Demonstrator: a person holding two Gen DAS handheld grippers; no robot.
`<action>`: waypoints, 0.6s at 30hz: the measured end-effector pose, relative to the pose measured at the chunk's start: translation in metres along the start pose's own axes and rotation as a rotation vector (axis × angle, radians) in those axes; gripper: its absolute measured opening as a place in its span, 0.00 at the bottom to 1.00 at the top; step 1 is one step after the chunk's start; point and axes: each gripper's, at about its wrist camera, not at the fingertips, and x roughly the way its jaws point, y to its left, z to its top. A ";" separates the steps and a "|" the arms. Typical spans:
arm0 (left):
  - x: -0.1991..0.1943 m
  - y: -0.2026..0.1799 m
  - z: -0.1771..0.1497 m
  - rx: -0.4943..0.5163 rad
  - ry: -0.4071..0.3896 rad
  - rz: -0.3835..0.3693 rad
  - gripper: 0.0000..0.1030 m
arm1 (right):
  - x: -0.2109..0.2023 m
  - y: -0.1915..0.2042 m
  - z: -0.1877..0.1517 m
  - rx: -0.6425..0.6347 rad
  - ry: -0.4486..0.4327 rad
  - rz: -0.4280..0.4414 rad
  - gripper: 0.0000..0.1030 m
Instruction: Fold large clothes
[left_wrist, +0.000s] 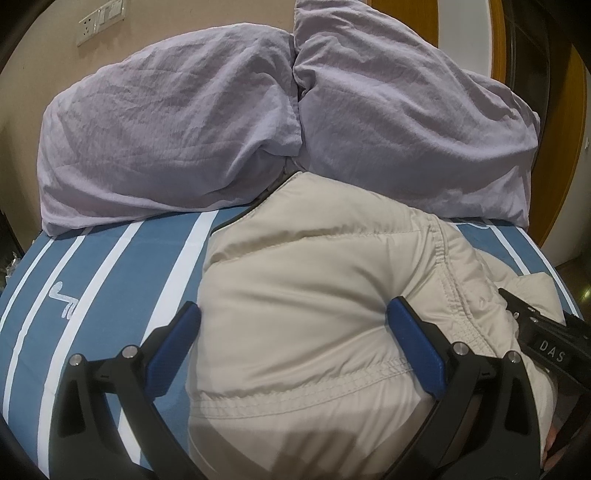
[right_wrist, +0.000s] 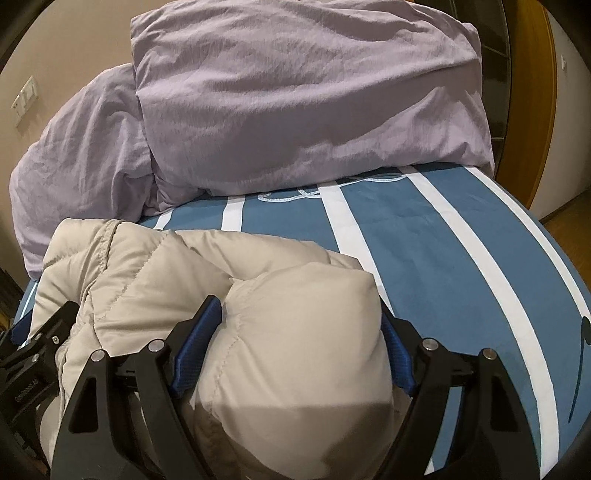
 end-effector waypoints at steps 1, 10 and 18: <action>0.000 0.000 0.000 0.000 -0.002 -0.001 0.98 | 0.000 0.000 -0.001 0.004 0.002 0.000 0.79; -0.020 0.010 -0.008 -0.020 0.012 -0.053 0.98 | -0.015 -0.013 -0.011 0.048 0.058 0.045 0.83; -0.065 0.042 -0.016 -0.011 0.008 -0.112 0.98 | -0.057 -0.044 -0.003 0.100 0.072 0.152 0.95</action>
